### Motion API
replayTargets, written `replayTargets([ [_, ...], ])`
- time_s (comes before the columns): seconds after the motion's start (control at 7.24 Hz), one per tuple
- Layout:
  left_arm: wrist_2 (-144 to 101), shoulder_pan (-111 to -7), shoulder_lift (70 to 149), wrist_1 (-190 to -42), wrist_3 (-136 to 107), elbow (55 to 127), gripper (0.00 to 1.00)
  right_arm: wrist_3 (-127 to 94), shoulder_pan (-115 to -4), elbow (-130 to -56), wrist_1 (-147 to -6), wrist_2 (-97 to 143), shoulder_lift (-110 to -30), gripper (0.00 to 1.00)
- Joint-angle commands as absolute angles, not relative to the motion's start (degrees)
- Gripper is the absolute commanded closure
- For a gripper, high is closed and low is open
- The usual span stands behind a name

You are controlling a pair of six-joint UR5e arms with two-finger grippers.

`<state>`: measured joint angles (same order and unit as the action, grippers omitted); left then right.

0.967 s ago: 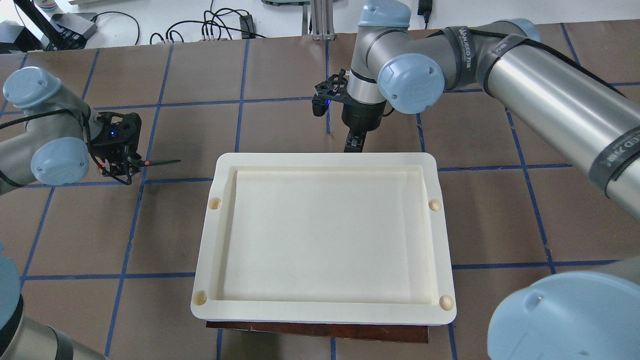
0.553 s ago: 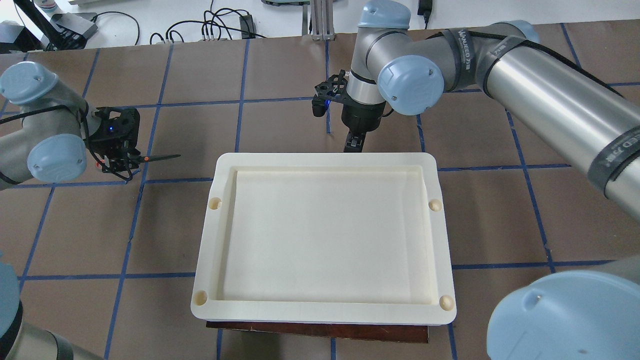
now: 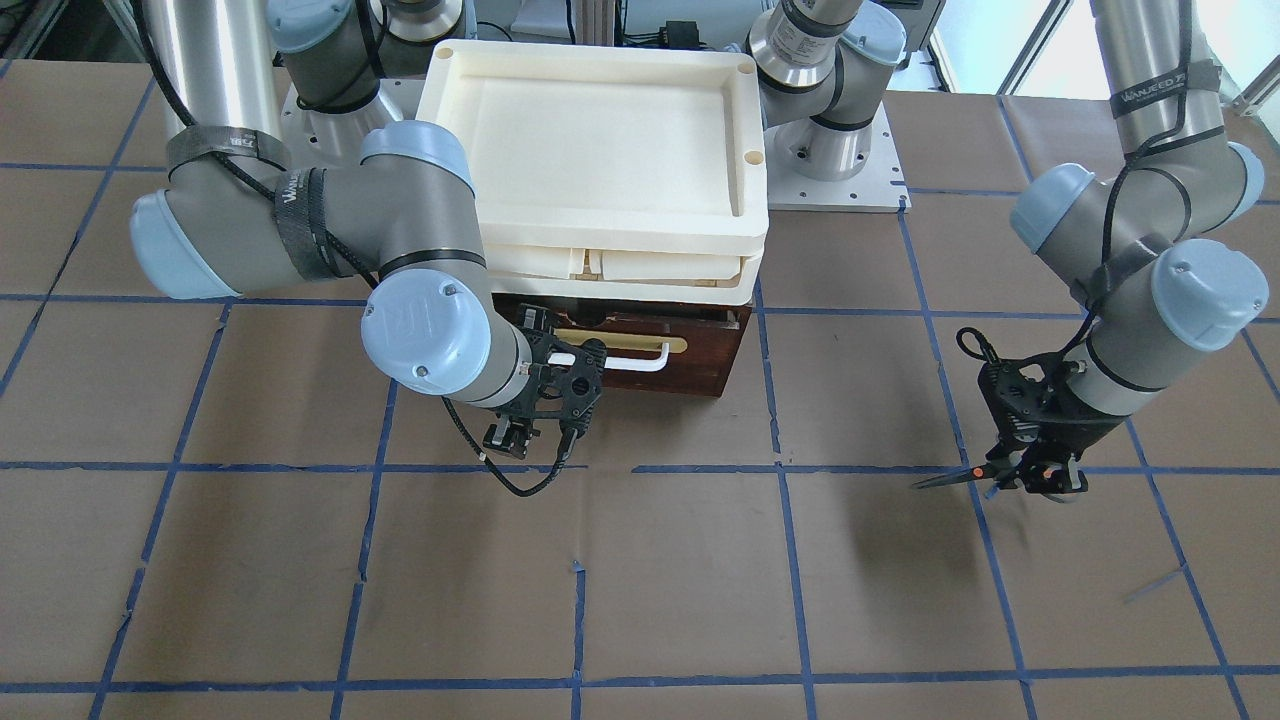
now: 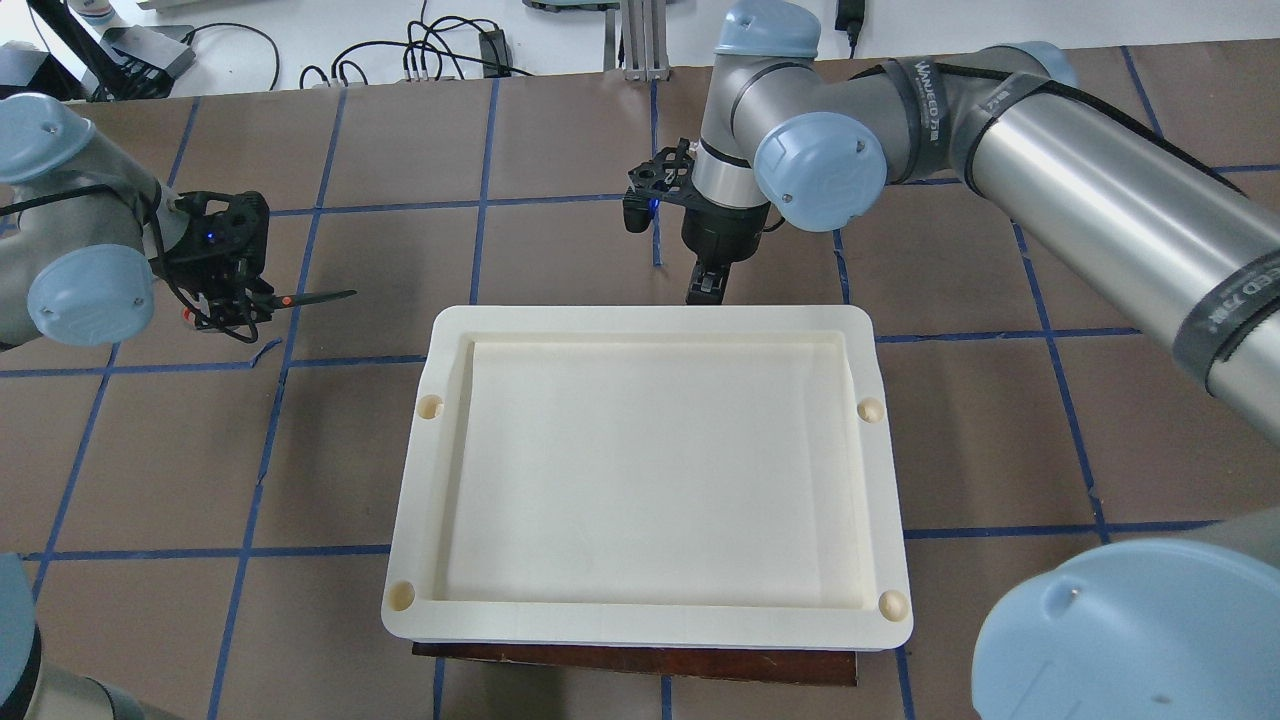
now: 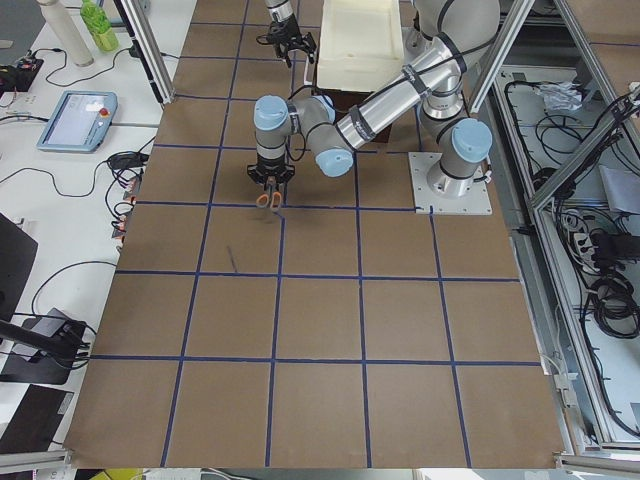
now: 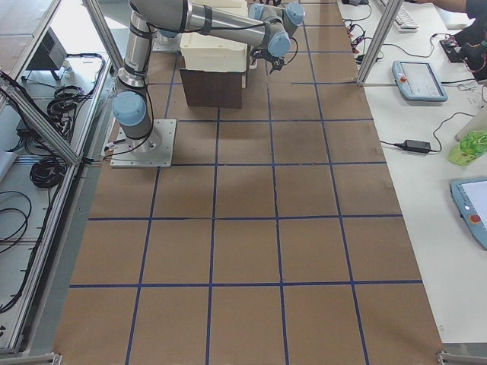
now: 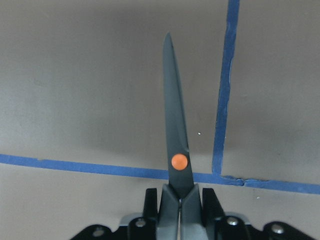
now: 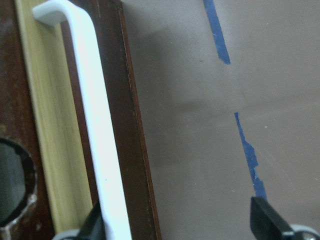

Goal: Place scissors in drawer with both arms

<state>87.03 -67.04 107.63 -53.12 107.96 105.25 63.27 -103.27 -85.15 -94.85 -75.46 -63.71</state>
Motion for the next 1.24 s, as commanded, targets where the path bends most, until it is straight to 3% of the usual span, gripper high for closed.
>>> replayTargets([
  [0.0,86.8,-67.8,104.9,-58.0,104.4,104.2,0.87,63.3,-103.2,-85.0,-95.8,-75.6,-63.5,0.00],
  [0.55,79.6,-73.6,99.8,-67.6,101.0,100.3,0.87,63.2,-103.1,-82.9,-97.4,-75.9,-62.1,0.00],
  [1.11,78.8,-76.3,98.5,-68.1,100.0,100.2,0.87,63.2,-102.9,-79.3,-97.4,-75.9,-59.8,0.00],
])
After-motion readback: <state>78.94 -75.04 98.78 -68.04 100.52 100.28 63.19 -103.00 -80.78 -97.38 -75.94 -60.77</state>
